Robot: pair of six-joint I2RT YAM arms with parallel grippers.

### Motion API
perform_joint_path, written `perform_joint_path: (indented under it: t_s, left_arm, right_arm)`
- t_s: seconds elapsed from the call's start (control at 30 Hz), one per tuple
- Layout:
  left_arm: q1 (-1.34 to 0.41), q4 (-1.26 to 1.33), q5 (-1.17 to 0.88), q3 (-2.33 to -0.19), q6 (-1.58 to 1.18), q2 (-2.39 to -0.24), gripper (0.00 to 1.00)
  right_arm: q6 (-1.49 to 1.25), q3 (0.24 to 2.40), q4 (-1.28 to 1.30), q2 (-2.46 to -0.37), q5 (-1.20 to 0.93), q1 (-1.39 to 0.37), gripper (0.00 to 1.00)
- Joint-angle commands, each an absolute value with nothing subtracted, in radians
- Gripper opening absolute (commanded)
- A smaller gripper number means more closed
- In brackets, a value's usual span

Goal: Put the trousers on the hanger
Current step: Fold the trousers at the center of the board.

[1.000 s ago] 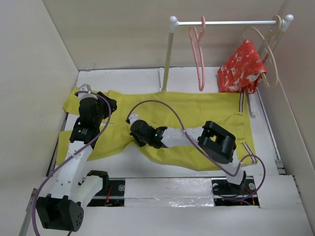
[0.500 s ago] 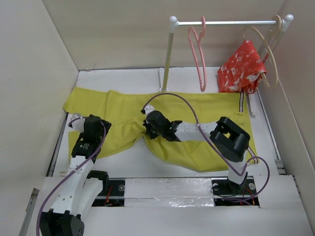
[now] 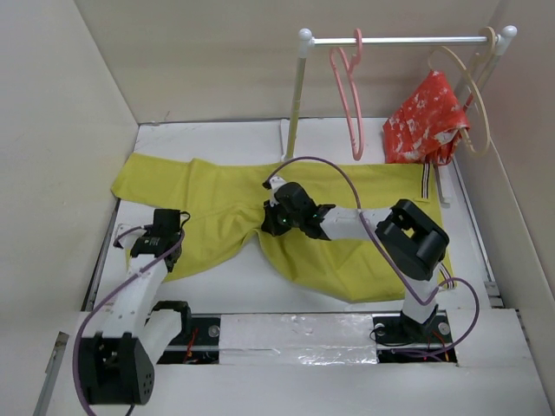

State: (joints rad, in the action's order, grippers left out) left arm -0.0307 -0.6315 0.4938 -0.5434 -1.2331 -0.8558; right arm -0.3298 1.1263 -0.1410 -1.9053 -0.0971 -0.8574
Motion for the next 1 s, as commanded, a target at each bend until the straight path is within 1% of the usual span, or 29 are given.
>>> perform_joint_path:
  t_s: [0.0,0.1,0.13,0.23,0.27,0.4,0.47,0.53,0.57,0.63,0.73,0.77,0.8,0.83,0.87,0.9,0.93,0.97]
  left_arm:
    - [-0.023,-0.707,0.522,-0.584,-1.341,-0.934,0.46]
    - [-0.023,-0.693,0.453,-0.580,-1.329,-0.913,0.47]
    - [-0.023,-0.684,0.396,-0.574,-1.319,-0.907,0.48]
    - [-0.023,-0.690,0.348,-0.578,-1.309,-0.911,0.49]
    - [-0.023,-0.687,0.341,-0.575,-1.310,-0.929,0.51]
    - [-0.023,-0.592,0.315,-0.523,-1.298,-1.037,0.52]
    - [-0.023,-0.532,0.310,-0.497,-1.298,-1.125,0.50]
    - [-0.023,-0.500,0.348,-0.512,-1.307,-1.175,0.46]
    - [-0.023,-0.488,0.359,-0.520,-1.304,-1.216,0.43]
    - [-0.014,-0.444,0.402,-0.560,-1.293,-1.255,0.42]
    - [0.011,-0.367,0.436,-0.630,-1.269,-1.366,0.41]
    - [0.011,-0.353,0.446,-0.655,-1.234,-1.443,0.41]
    - [0.011,-0.354,0.462,-0.693,-1.223,-1.486,0.41]
    - [0.020,-0.360,0.486,-0.778,-1.206,-1.532,0.39]
    - [0.020,-0.368,0.497,-0.828,-1.159,-1.621,0.39]
    - [0.020,-0.391,0.509,-0.883,-1.144,-1.658,0.38]
    - [0.020,-0.443,0.526,-0.990,-1.129,-1.696,0.38]
    - [0.020,-0.466,0.528,-1.035,-1.112,-1.747,0.39]
  right_arm:
    - [-0.353,1.092,-0.265,-1.853,-0.196,-0.804,0.01]
    - [-0.351,1.075,-0.279,-1.848,-0.186,-0.795,0.01]
    - [-0.342,1.078,-0.272,-1.850,-0.186,-0.784,0.01]
    - [-0.336,1.082,-0.245,-1.838,-0.202,-0.770,0.01]
    - [-0.342,1.065,-0.267,-1.833,-0.215,-0.756,0.01]
    - [-0.348,1.045,-0.285,-1.802,-0.239,-0.746,0.02]
    - [-0.348,1.043,-0.285,-1.804,-0.245,-0.746,0.06]
    - [-0.348,1.042,-0.287,-1.812,-0.267,-0.746,0.09]
    - [-0.348,1.042,-0.285,-1.812,-0.267,-0.755,0.13]
    - [-0.341,1.034,-0.282,-1.807,-0.265,-0.764,0.19]
    - [-0.321,1.028,-0.256,-1.783,-0.271,-0.764,0.40]
    - [-0.316,1.023,-0.241,-1.763,-0.275,-0.752,0.50]
    - [-0.313,1.019,-0.236,-1.750,-0.285,-0.752,0.56]
    - [-0.307,1.014,-0.235,-1.737,-0.293,-0.743,0.63]
    - [-0.304,1.003,-0.236,-1.721,-0.301,-0.742,0.75]
    - [-0.299,0.996,-0.236,-1.689,-0.308,-0.733,0.76]
    - [-0.290,0.991,-0.235,-1.675,-0.310,-0.733,0.81]
    - [-0.287,0.985,-0.238,-1.661,-0.310,-0.733,0.82]
